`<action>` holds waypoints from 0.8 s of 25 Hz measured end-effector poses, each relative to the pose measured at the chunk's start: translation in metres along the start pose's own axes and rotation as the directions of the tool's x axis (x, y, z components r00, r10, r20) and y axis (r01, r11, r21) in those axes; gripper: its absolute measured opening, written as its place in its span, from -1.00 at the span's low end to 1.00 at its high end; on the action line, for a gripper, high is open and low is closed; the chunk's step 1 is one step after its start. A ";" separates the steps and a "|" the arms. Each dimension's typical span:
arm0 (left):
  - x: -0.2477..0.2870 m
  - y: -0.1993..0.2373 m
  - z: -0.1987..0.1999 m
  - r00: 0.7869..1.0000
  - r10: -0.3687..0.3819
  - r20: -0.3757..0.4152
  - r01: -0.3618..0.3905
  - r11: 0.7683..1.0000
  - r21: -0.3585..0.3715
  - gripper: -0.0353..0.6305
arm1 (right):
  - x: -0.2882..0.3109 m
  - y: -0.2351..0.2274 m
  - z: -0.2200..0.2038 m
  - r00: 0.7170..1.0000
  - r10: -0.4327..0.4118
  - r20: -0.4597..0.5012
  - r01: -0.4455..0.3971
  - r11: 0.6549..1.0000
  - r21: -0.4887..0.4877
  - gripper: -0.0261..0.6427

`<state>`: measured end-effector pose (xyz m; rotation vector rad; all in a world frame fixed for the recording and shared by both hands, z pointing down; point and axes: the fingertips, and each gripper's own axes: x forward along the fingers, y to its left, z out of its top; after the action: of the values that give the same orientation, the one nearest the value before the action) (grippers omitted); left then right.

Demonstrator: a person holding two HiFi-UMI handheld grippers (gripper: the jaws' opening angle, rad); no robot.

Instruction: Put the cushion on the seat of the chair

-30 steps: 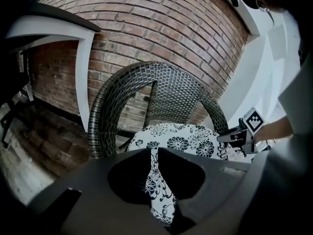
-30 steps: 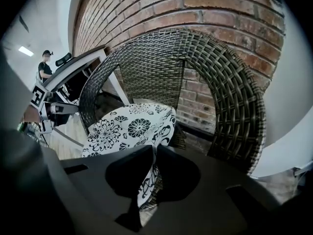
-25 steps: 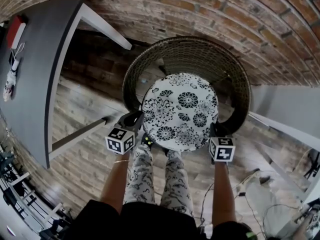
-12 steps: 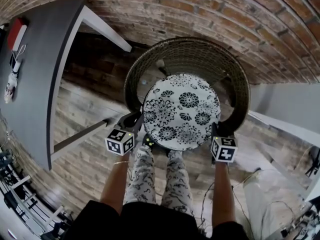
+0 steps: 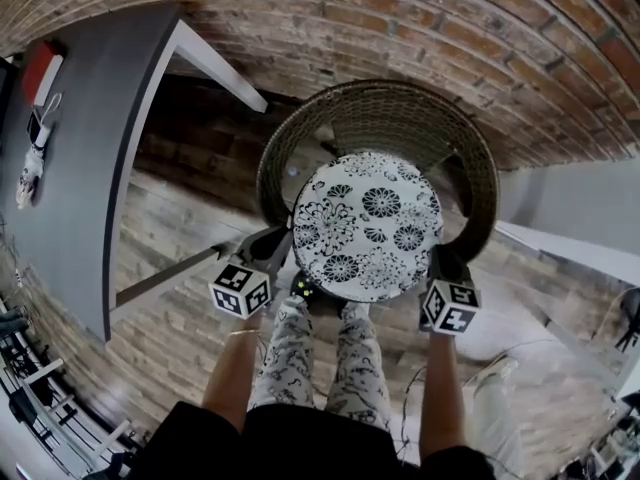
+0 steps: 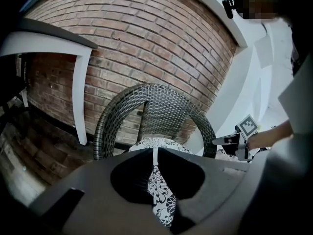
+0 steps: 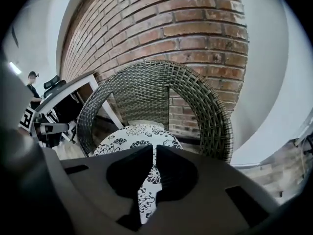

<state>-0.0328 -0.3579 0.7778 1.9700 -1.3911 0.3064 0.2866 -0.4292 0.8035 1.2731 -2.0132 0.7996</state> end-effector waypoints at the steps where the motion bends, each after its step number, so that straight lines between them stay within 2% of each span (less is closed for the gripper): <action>1: -0.003 -0.002 0.004 1.000 -0.004 0.007 0.004 1.000 0.006 -0.81 | -0.003 0.002 0.003 1.000 0.001 0.015 -0.001 1.000 0.009 -0.89; 10: -0.032 -0.025 0.041 0.997 -0.051 0.063 0.048 0.997 0.061 -0.88 | -0.040 0.026 0.033 0.989 0.014 0.145 -0.026 0.996 0.085 -0.92; 16: -0.055 -0.039 0.070 0.992 -0.080 0.094 0.066 0.988 0.141 -0.88 | -0.072 0.045 0.057 0.970 0.012 0.245 -0.039 0.994 0.103 -0.93; 20: -0.069 -0.047 0.087 0.990 -0.097 0.098 0.081 0.984 0.161 -0.88 | -0.094 0.059 0.069 0.958 0.011 0.287 -0.044 0.993 0.108 -0.93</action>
<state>-0.0351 -0.3558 0.6574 2.1993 -1.3755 0.2817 0.2519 -0.4093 0.6794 1.5013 -2.2433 0.7892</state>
